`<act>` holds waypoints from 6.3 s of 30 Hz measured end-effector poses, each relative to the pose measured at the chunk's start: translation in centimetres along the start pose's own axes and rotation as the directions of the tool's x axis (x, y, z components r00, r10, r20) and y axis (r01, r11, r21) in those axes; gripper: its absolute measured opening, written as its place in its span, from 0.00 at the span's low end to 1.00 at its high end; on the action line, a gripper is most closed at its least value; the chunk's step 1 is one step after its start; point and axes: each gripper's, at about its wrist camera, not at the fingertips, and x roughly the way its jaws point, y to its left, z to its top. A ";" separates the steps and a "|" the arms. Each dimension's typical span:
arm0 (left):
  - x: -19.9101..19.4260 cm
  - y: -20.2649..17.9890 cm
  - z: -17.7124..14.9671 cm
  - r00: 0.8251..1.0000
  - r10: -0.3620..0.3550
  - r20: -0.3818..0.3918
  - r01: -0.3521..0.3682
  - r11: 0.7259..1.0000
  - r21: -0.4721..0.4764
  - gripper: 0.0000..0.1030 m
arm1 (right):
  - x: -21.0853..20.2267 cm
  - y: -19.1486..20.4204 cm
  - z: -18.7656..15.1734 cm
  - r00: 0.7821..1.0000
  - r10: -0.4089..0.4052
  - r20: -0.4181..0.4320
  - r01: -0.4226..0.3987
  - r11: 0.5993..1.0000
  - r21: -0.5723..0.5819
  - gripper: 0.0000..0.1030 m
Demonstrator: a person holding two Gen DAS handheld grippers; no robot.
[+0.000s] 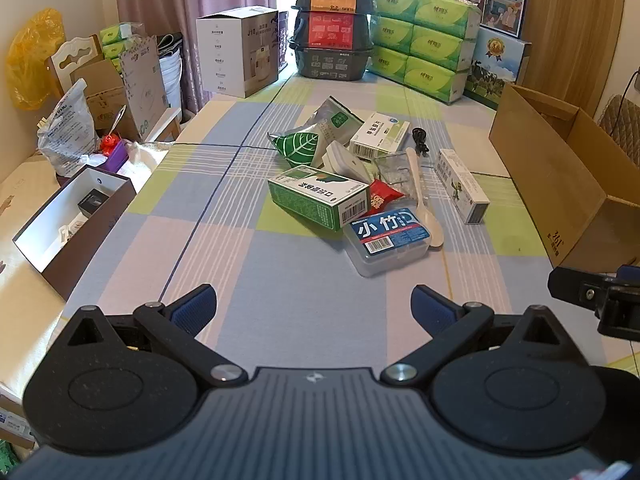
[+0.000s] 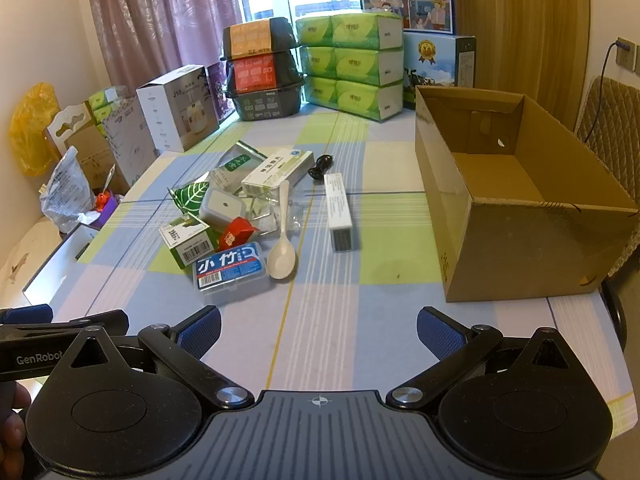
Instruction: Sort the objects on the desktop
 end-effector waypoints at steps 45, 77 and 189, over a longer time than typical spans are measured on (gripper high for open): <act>0.1 0.0 -0.3 1.000 0.023 -0.013 -0.023 1.000 0.015 0.99 | 0.0 -0.3 -0.2 1.000 0.020 -0.014 -0.020 1.000 0.015 0.98; 1.7 -1.7 3.5 1.000 -0.029 -0.008 0.029 0.999 -0.028 0.99 | 1.8 -2.1 4.5 0.995 0.091 0.032 -0.091 0.996 -0.001 0.97; 8.8 -6.9 -1.6 0.985 -0.117 0.126 0.102 0.987 0.122 0.89 | 10.3 -3.9 2.0 1.000 -0.006 -0.025 0.001 0.986 -0.165 0.22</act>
